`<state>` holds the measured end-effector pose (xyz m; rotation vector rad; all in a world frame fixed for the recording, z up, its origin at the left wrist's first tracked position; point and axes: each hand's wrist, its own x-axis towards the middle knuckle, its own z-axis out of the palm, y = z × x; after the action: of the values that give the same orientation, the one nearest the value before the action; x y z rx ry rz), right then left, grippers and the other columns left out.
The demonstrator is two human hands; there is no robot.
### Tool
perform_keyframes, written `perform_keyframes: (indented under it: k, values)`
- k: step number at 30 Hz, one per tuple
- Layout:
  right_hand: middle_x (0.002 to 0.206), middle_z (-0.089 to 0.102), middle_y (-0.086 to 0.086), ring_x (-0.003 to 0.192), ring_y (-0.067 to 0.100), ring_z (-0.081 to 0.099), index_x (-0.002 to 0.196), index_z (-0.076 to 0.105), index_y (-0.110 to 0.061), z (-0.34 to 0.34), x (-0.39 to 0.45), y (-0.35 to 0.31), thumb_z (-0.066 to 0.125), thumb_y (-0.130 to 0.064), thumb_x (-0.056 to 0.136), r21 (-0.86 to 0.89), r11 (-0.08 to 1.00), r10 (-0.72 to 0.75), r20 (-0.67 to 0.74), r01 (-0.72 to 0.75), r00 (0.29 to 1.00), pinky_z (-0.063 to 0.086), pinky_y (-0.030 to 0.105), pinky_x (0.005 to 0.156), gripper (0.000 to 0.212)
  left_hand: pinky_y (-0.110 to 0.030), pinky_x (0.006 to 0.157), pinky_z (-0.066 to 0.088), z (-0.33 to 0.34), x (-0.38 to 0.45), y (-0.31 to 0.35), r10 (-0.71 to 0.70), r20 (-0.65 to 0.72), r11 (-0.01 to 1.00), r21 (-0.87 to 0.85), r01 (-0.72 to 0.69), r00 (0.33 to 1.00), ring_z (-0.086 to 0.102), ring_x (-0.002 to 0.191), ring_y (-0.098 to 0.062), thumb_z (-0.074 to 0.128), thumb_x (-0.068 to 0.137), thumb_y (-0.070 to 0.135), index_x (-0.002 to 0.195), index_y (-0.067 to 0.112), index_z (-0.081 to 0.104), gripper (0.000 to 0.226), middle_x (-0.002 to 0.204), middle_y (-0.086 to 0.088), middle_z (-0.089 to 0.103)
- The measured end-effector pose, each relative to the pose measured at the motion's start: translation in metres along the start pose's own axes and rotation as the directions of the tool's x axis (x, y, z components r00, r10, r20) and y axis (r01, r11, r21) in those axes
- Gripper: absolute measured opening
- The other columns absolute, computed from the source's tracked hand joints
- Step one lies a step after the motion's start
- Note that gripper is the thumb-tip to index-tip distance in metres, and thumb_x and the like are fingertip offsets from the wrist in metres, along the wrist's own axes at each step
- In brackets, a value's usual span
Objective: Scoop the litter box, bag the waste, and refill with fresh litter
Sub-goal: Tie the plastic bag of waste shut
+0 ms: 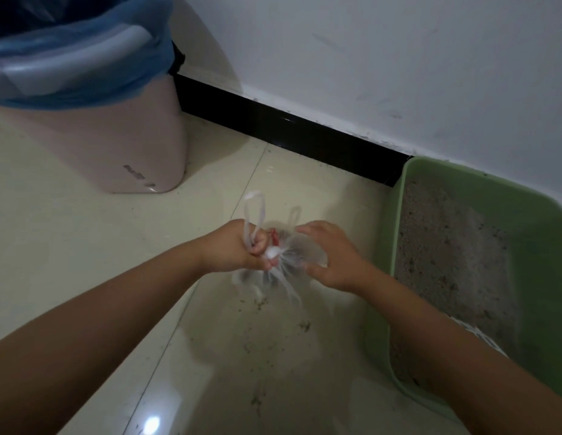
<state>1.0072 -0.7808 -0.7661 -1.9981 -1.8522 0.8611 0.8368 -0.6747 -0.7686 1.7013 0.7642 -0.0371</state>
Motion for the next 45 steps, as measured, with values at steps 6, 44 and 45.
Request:
perform_keyframes:
  k: [6, 44, 45]
  values:
    - [0.103, 0.065, 0.023, 0.092, 0.030, 0.060, 0.112, 0.064, -0.001, 0.026, 0.005, -0.004, 0.042, -0.027, 0.088, -0.009, 0.996, -0.093, -0.073, 0.093, 0.993, 0.032, 0.021, 0.068, 0.042, -0.008, 0.050, 0.032, 0.007, 0.005, -0.003, 0.092, -0.363, 0.972, 0.237, -0.003, 0.927, 0.045, 0.050, -0.002, 0.066, 0.081, 0.006, 0.051, 0.016, 0.053, 0.035, 0.053, 0.004, 0.048]
    - [0.118, 0.059, 0.012, 0.105, 0.025, 0.055, 0.131, 0.050, -0.009, 0.019, 0.028, -0.015, 0.048, -0.008, 0.092, 0.026, 0.997, 0.069, -0.021, -0.068, 0.997, 0.035, 0.021, 0.083, 0.039, -0.011, 0.048, 0.046, 0.018, -0.005, -0.042, -0.164, -0.332, 0.933, -0.357, 0.038, 0.929, 0.054, 0.042, 0.005, 0.061, 0.075, -0.021, 0.059, 0.008, 0.055, 0.034, 0.042, 0.011, 0.059]
    - [0.122, 0.058, 0.013, 0.109, 0.026, 0.053, 0.134, 0.047, -0.012, 0.019, 0.034, -0.017, 0.047, -0.008, 0.093, -0.007, 0.999, 0.049, 0.058, -0.048, 0.997, 0.034, 0.021, 0.085, 0.041, -0.011, 0.049, 0.046, 0.018, -0.004, -0.042, -0.159, -0.328, 0.932, -0.362, 0.032, 0.931, 0.054, 0.042, 0.005, 0.059, 0.075, -0.022, 0.059, 0.008, 0.055, 0.034, 0.043, 0.011, 0.059]
